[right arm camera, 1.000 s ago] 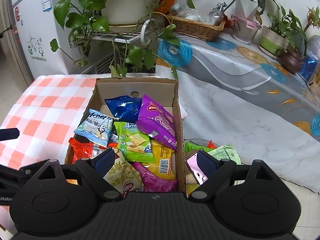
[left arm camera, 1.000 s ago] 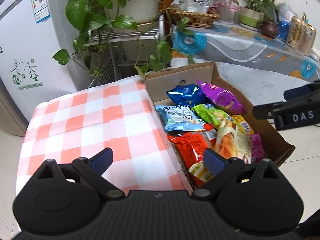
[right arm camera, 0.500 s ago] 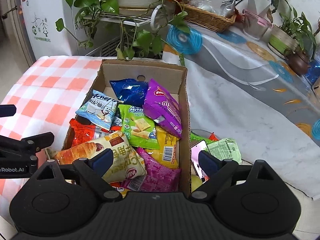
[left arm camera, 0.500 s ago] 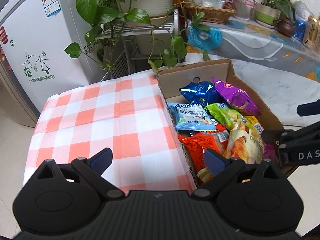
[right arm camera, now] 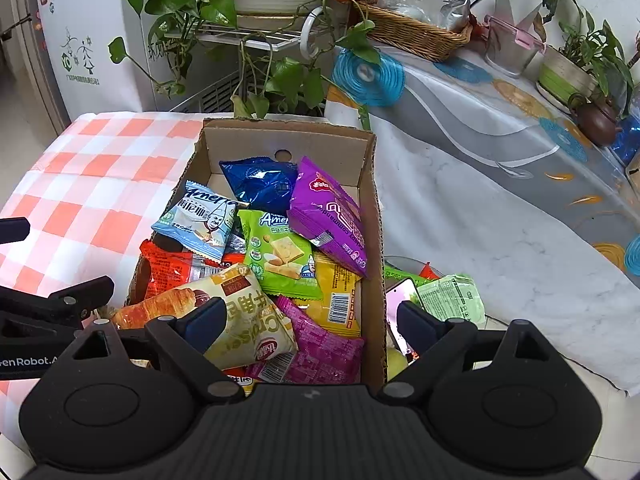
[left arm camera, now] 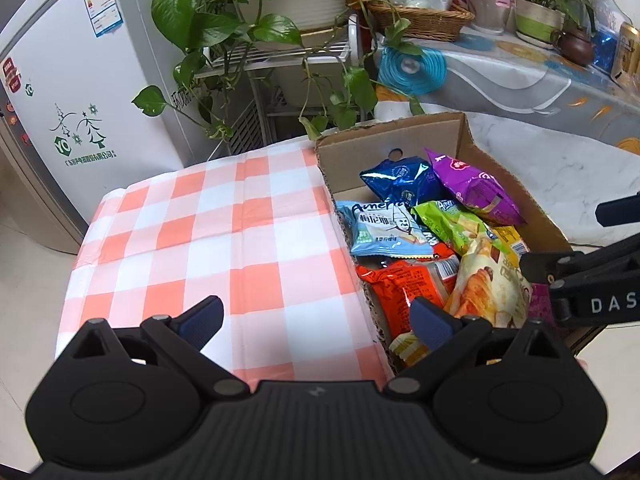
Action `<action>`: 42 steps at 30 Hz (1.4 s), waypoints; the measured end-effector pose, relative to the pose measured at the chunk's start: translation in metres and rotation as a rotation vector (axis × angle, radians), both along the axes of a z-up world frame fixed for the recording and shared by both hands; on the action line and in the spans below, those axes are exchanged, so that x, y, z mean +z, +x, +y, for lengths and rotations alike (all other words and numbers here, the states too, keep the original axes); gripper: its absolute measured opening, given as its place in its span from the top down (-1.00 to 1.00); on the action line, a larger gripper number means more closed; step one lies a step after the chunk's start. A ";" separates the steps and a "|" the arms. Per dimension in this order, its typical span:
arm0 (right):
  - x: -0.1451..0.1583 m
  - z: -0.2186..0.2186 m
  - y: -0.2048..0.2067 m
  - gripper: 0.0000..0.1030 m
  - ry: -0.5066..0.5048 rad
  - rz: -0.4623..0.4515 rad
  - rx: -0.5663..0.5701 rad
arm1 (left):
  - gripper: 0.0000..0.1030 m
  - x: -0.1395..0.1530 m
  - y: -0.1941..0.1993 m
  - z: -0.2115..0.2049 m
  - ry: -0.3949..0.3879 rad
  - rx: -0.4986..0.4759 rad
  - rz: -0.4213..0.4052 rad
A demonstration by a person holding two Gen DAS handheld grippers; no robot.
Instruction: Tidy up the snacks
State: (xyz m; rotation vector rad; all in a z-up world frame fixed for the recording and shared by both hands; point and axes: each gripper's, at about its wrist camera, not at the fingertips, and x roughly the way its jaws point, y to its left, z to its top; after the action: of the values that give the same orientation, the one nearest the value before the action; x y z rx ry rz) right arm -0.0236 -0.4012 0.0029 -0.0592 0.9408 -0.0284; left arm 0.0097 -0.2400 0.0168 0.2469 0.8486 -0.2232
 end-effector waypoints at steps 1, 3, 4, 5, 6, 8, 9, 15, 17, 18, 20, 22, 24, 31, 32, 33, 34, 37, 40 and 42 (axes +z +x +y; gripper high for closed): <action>0.000 0.000 0.000 -0.85 0.001 0.000 0.000 | -0.92 0.000 0.000 0.000 0.002 0.000 -0.001; 0.000 0.000 0.001 -0.85 0.001 0.002 -0.001 | -0.92 0.000 -0.001 -0.001 0.007 0.000 -0.004; 0.000 0.000 0.001 -0.85 0.001 0.002 -0.002 | -0.92 0.000 -0.001 -0.001 0.009 0.000 -0.006; 0.000 0.000 0.001 -0.86 0.001 0.002 -0.003 | -0.92 0.000 -0.001 -0.001 0.011 0.000 -0.008; 0.000 0.000 0.001 -0.86 0.002 0.001 -0.004 | -0.92 0.000 -0.002 -0.002 0.012 0.000 -0.010; 0.000 0.000 0.001 -0.86 0.002 0.002 -0.003 | -0.92 0.000 -0.002 -0.002 0.013 0.001 -0.012; 0.000 0.001 0.001 -0.86 0.002 0.002 -0.001 | -0.92 0.000 -0.003 -0.001 0.011 0.002 -0.012; 0.000 0.003 0.002 -0.86 0.000 0.002 0.006 | -0.92 -0.001 -0.004 -0.002 0.021 -0.001 -0.016; 0.000 0.004 0.003 -0.86 0.001 0.002 0.008 | -0.92 -0.001 -0.004 -0.002 0.020 -0.002 -0.016; 0.000 0.004 0.002 -0.86 0.002 0.003 0.009 | -0.92 -0.002 -0.004 -0.002 0.018 -0.002 -0.015; 0.000 0.005 0.003 -0.86 -0.001 0.004 0.009 | -0.92 -0.002 -0.004 -0.001 0.018 -0.002 -0.015; 0.000 0.006 0.003 -0.86 -0.003 0.005 0.010 | -0.92 -0.001 -0.004 -0.002 0.018 -0.001 -0.014; 0.001 0.007 0.003 -0.86 -0.004 0.005 0.013 | -0.92 -0.002 -0.004 0.000 0.015 0.000 -0.009; 0.003 0.013 0.005 -0.86 -0.004 0.003 0.026 | -0.92 0.000 -0.006 0.010 0.002 0.020 -0.013; 0.003 0.015 0.005 -0.86 -0.004 0.002 0.029 | -0.92 0.001 -0.006 0.012 -0.004 0.023 -0.014; 0.003 0.016 0.005 -0.86 -0.005 0.001 0.032 | -0.92 0.002 -0.006 0.014 -0.008 0.028 -0.015; 0.003 0.017 0.005 -0.86 -0.005 0.001 0.035 | -0.92 0.003 -0.006 0.016 -0.011 0.031 -0.018; 0.005 0.022 0.005 -0.86 -0.002 -0.006 0.038 | -0.93 0.007 -0.008 0.020 -0.008 0.033 -0.034; 0.007 0.025 0.004 -0.86 0.015 -0.017 0.036 | -0.94 0.009 -0.011 0.025 -0.015 0.032 -0.044; 0.008 0.027 0.004 -0.86 0.026 -0.020 0.035 | -0.94 0.010 -0.012 0.030 -0.022 0.037 -0.044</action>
State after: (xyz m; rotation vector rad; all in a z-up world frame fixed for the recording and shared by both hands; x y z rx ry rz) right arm -0.0199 -0.3738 0.0105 -0.0513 0.9196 0.0155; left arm -0.0026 -0.2101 0.0270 0.2143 0.8057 -0.1916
